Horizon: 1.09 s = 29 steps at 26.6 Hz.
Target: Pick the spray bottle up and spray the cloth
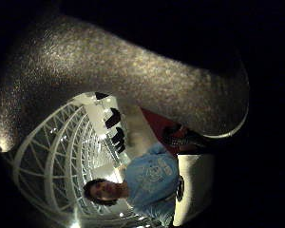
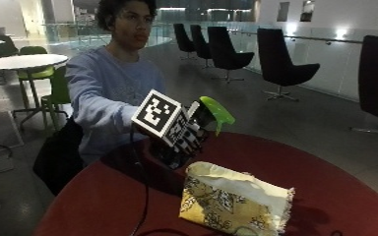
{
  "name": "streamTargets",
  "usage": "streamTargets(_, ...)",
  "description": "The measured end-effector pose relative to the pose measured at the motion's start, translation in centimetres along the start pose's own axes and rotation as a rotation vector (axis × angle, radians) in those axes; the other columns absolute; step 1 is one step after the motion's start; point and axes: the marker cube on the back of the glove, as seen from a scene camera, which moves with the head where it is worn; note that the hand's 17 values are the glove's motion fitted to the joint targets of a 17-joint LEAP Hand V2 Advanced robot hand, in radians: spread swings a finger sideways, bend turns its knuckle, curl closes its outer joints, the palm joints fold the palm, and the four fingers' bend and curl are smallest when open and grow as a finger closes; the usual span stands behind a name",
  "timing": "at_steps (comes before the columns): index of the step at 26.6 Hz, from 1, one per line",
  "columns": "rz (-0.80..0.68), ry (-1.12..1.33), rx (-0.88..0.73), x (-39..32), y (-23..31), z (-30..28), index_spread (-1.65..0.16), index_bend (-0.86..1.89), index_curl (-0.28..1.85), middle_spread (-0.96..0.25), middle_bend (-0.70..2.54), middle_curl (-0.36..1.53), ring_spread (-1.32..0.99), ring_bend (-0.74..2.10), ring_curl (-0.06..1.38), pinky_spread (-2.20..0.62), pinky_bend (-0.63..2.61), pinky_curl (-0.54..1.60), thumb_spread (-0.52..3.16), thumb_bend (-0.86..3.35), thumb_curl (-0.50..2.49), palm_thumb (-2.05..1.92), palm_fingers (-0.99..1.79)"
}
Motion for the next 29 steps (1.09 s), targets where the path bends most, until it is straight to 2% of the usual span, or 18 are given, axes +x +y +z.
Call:
streamTargets(10, -0.384, -0.231, 0.153, -6.9, 0.6, 10.5, -0.24, 0.13, 0.33, -0.06, 0.23, 0.47, -0.04, 0.47, 0.38, 0.05, 0.34, 0.37, 0.78, -0.03, 0.64, 0.96, 1.12)
streamTargets(14, -0.488, -0.293, 0.199, -9.8, 0.1, 14.8, -0.24, 0.13, 0.33, -0.06, 0.23, 0.46, -0.04, 0.47, 0.38, 0.04, 0.35, 0.38, 0.77, -0.03, 0.64, 0.96, 1.12)
streamTargets(21, -0.547, -0.326, 0.257, -13.4, -2.0, 20.5, -0.24, 0.13, 0.34, -0.07, 0.23, 0.46, -0.04, 0.47, 0.38, 0.03, 0.35, 0.38, 0.76, -0.03, 0.65, 0.96, 1.12)
streamTargets(29, -0.543, -0.283, 0.306, -13.5, -3.3, 23.1, -0.24, 0.13, 0.35, -0.07, 0.23, 0.46, -0.04, 0.46, 0.38, 0.04, 0.35, 0.38, 0.76, -0.03, 0.65, 0.96, 1.11)
